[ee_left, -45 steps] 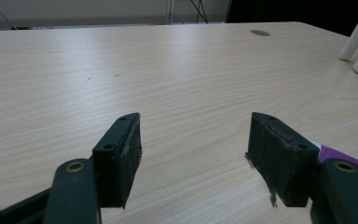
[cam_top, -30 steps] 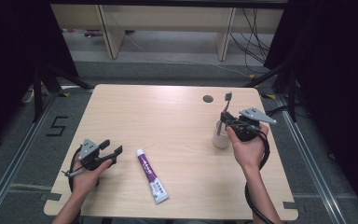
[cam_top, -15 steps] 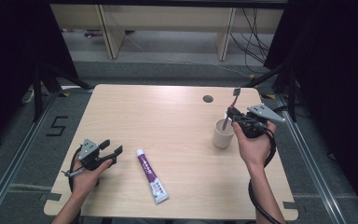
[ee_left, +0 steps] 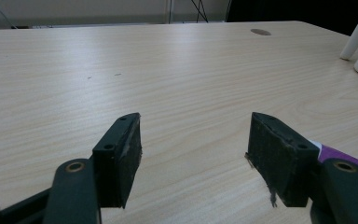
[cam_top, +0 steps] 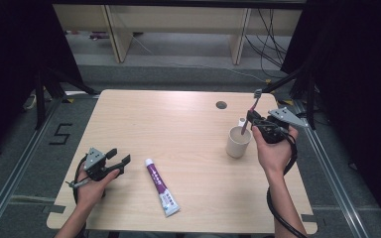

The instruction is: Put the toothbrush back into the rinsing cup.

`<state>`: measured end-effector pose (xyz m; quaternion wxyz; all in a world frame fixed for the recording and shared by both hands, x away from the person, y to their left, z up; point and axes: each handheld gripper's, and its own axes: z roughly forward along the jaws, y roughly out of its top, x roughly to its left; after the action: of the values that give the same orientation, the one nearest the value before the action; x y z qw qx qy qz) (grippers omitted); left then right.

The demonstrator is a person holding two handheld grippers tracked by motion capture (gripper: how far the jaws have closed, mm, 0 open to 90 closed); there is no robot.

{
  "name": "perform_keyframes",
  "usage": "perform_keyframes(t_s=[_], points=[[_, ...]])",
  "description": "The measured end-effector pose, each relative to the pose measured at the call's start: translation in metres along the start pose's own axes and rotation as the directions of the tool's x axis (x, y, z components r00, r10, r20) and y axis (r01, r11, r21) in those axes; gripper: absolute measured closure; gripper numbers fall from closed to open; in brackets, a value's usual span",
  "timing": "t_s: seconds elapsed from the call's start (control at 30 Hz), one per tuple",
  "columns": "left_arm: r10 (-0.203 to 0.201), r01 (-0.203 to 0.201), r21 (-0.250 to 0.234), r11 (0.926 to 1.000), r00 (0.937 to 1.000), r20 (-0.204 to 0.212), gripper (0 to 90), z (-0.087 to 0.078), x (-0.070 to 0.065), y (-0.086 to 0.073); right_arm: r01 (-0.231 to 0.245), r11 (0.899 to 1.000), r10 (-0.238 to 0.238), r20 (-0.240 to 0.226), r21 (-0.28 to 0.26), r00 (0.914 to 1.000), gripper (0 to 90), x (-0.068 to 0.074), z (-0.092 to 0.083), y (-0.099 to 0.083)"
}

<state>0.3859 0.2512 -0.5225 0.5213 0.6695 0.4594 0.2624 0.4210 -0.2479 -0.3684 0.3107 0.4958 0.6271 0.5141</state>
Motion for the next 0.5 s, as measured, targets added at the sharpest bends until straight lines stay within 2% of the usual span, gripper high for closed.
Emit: perform_keyframes(t_s=[0.1,0.17,0.33,0.4,0.43,0.5], points=[[0.0,0.0,0.004,1.0,1.0,-0.002,34.5,-0.0004,0.0,0.0002,0.003,1.0,-0.003,0.015,-0.004,0.9999,81.9,-0.0019,-0.0002,0.001],[0.001,-0.001,0.0,1.0,1.0,0.0,34.5,-0.0001,0.0001,0.0,-0.013,1.0,0.013,0.013,-0.007,0.9998,81.9,-0.0021,0.0004,0.0012],[0.001,-0.001,0.0,1.0,1.0,-0.001,34.5,-0.0002,0.0,0.0,0.003,1.0,-0.003,0.023,-0.02,0.9997,81.9,-0.0039,0.0014,0.0021],[0.0,0.0,0.0,1.0,1.0,0.0,34.5,-0.0001,0.0,0.0,-0.009,1.0,0.01,0.022,-0.029,0.9997,81.9,-0.0036,0.0019,0.0025],[-0.001,0.001,0.0,1.0,1.0,0.002,34.5,0.0,0.0001,0.0,0.01,1.0,-0.01,0.026,-0.029,0.9996,81.9,-0.0053,0.0017,0.0032],[0.0,0.0,0.001,1.0,1.0,0.0,34.5,-0.0002,0.0002,0.0,-0.002,1.0,0.003,0.032,-0.022,0.9995,81.9,-0.0054,0.0026,0.0038]])
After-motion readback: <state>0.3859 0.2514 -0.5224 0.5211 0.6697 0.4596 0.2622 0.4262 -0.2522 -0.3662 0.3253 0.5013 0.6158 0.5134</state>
